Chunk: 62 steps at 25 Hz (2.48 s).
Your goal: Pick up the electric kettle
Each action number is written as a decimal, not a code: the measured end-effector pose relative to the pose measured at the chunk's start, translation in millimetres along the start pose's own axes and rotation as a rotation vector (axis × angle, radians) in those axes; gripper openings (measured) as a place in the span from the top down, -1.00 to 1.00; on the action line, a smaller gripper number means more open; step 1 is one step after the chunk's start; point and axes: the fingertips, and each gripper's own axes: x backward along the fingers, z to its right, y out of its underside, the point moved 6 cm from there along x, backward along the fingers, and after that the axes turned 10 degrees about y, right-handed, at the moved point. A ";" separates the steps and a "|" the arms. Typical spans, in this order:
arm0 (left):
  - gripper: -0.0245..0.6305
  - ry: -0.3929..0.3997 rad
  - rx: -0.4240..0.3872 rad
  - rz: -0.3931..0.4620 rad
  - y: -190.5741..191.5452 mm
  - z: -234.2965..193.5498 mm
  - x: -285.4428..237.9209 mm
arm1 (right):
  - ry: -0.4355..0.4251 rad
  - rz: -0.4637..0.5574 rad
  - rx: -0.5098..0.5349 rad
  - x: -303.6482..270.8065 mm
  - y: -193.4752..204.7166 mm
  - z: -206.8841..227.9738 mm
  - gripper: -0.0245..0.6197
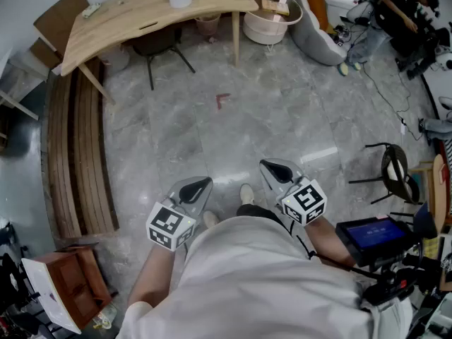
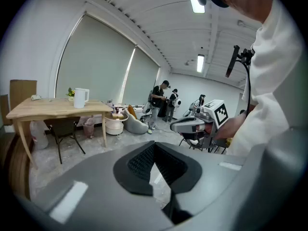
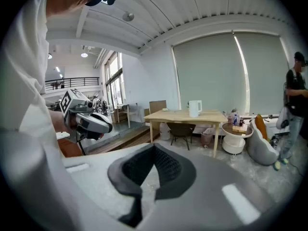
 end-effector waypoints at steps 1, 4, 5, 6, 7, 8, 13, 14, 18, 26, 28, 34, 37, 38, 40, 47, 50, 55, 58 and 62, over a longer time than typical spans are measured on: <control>0.90 -0.002 0.001 0.001 -7.8 0.0 -13.0 | -0.001 0.005 0.002 0.1 -3.3 14.5 0.92; 0.90 -0.009 0.006 0.007 -30.2 -2.8 -49.8 | -0.009 0.019 0.012 -1.4 -13.3 57.3 0.92; 0.90 -0.013 0.007 0.009 -37.0 -4.9 -60.9 | -0.013 0.023 0.019 -2.9 -16.0 71.0 0.92; 0.90 -0.020 0.008 0.010 -43.1 -7.3 -71.4 | -0.018 0.027 0.025 -4.6 -17.8 84.1 0.92; 0.90 -0.029 0.009 0.010 -48.7 -9.3 -81.0 | -0.023 0.029 0.029 -6.3 -18.5 96.5 0.92; 0.90 -0.039 0.009 0.011 -53.7 -10.8 -89.9 | -0.029 0.029 0.030 -7.9 -18.4 108.0 0.92; 0.90 -0.082 0.013 0.022 -71.4 -22.2 -126.1 | -0.059 0.000 0.043 -25.0 -11.4 152.6 0.92; 0.90 -0.087 0.019 0.021 -73.5 -25.9 -130.9 | -0.050 -0.009 0.048 -30.6 -10.2 159.4 0.92; 0.90 -0.093 0.040 0.002 -79.0 -49.1 -141.4 | -0.019 -0.016 0.041 -60.0 -15.5 181.8 0.92; 0.90 -0.075 0.064 0.023 -88.9 -157.6 -148.3 | 0.000 -0.021 0.050 -160.5 -46.9 198.9 0.80; 0.90 -0.056 0.062 0.028 -99.4 -196.6 -149.8 | 0.024 -0.027 0.052 -191.6 -63.7 203.4 0.78; 0.90 -0.020 0.003 0.022 -146.3 -311.7 -134.4 | 0.088 -0.023 0.070 -291.2 -123.7 209.5 0.72; 0.85 0.000 -0.014 0.008 -159.8 -361.7 -128.7 | 0.119 -0.009 0.059 -341.7 -146.8 215.5 0.71; 0.85 0.005 -0.017 0.005 -163.9 -376.6 -127.6 | 0.128 -0.003 0.056 -357.7 -154.5 217.3 0.70; 0.84 0.006 -0.018 0.004 -171.7 -400.9 -126.7 | 0.141 0.003 0.052 -385.6 -168.7 222.2 0.70; 0.80 -0.060 0.016 0.039 -200.7 -471.9 -147.2 | 0.142 0.011 0.058 -472.1 -203.0 276.7 0.65; 0.75 -0.101 0.024 0.029 -208.7 -502.1 -155.7 | 0.124 0.028 0.059 -512.1 -212.7 300.7 0.64; 0.75 -0.169 0.036 0.030 -260.3 -557.5 -195.1 | 0.070 0.046 0.060 -592.1 -247.1 367.1 0.64; 0.75 -0.183 0.032 0.043 -292.9 -586.3 -223.5 | 0.046 0.051 0.075 -635.0 -268.2 406.8 0.63; 0.75 -0.204 0.031 0.041 -317.5 -616.8 -254.1 | 0.019 0.052 0.094 -680.4 -283.1 442.8 0.61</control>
